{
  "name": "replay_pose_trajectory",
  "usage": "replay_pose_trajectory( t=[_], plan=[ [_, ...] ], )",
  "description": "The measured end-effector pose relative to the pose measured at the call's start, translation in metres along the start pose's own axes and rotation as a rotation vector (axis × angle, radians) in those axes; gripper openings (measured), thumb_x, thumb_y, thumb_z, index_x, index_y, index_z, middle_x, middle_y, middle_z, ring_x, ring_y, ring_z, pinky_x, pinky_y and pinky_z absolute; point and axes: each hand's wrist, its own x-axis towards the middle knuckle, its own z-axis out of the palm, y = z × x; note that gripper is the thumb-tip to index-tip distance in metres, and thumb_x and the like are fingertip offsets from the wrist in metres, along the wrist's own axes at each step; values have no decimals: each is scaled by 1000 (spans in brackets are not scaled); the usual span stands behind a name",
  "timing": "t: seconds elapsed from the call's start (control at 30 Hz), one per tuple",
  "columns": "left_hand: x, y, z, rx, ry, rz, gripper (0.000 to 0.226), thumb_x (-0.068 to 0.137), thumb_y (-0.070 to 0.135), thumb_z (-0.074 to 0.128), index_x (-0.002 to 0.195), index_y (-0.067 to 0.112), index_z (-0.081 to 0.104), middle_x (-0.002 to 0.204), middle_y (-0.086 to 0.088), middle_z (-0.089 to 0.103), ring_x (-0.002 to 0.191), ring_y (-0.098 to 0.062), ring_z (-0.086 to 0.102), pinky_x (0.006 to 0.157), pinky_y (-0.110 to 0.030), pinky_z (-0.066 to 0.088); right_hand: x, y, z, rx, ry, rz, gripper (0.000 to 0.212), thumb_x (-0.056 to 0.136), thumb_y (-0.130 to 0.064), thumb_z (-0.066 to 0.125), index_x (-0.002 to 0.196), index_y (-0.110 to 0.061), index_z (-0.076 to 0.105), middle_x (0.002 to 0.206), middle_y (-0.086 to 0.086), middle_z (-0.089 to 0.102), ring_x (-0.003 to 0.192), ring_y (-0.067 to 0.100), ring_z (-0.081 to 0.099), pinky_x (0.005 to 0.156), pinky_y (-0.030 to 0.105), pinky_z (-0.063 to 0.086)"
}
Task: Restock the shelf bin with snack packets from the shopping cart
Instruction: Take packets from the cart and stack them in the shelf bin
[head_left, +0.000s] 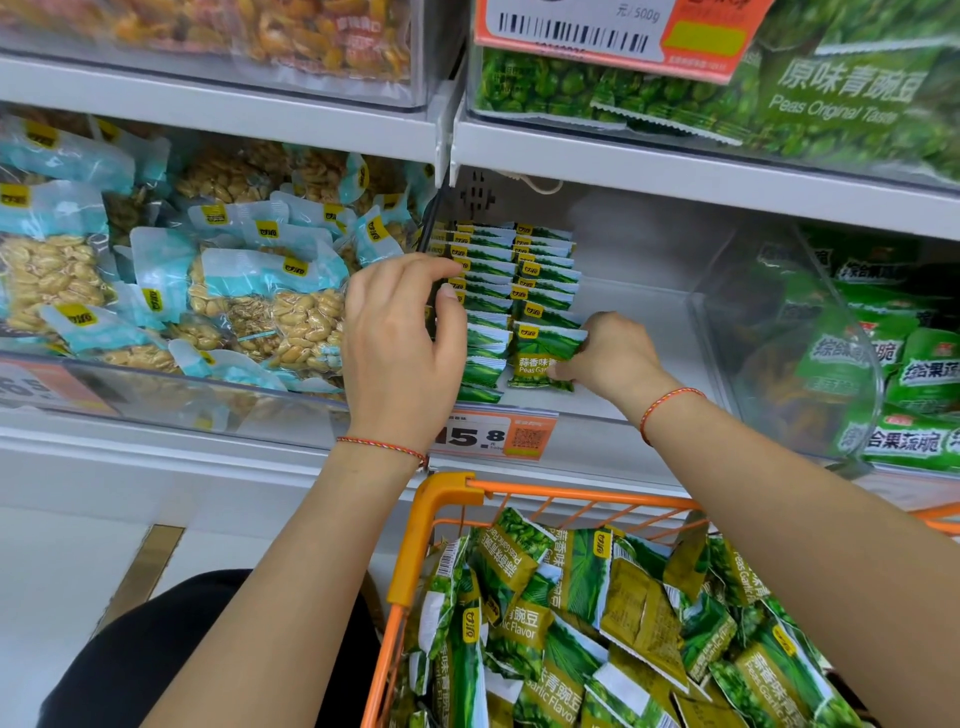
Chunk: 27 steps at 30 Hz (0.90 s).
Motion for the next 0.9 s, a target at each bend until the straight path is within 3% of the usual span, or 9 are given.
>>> replay_pose_trajectory(
  t=[0.1,0.2,0.3,0.37,0.5,0.67,0.8,0.9],
  plan=[
    [0,0,0,5,-2,4,21,90,14,49,102,15,66,102,0,64,101,-21,51,87,-15,28,0,-2,1,28,41,-85,34,77,-27,77,89,-13,49,87,3,53,80,21,47,60,25,33],
    [0,0,-1,9,-7,4,21,90,14,48,102,15,66,101,-1,64,101,-22,51,87,-15,28,2,0,4,82,-10,-24,34,77,-36,75,86,-12,52,83,4,60,80,22,55,49,24,34],
    [1,0,-1,16,-13,6,22,90,14,48,101,15,66,101,-1,65,101,-23,52,87,-16,29,1,2,6,85,-95,36,35,79,-45,71,73,-14,56,70,3,63,73,21,63,58,24,46],
    [1,0,-1,20,-15,8,22,89,14,48,101,14,67,101,-1,65,101,-24,52,87,-16,29,0,2,6,83,-121,11,32,82,-42,69,71,-17,54,72,3,63,73,22,63,63,29,48],
    [1,-1,0,33,-17,10,21,89,13,49,100,14,67,100,-1,65,100,-25,53,87,-14,27,-1,-1,4,123,-40,-97,29,81,-33,72,100,-15,61,102,7,67,96,25,61,68,23,38],
    [1,-1,0,42,-18,18,21,90,14,49,99,14,67,99,-1,65,100,-25,53,87,-14,26,-5,-1,3,173,-39,-70,47,78,-43,73,112,-15,55,90,4,61,88,23,60,67,27,42],
    [1,-1,1,44,-23,14,21,90,14,49,99,14,68,99,-1,65,101,-26,52,87,-14,27,-4,-1,3,205,-14,-61,61,74,-42,78,118,-13,46,101,6,64,92,27,64,70,32,51],
    [1,-1,0,46,-20,17,21,90,13,49,99,14,68,99,-1,65,102,-26,52,88,-14,27,-4,-2,6,287,-54,-69,63,75,-33,79,122,-12,43,109,9,63,96,30,64,82,43,55]
  ],
)
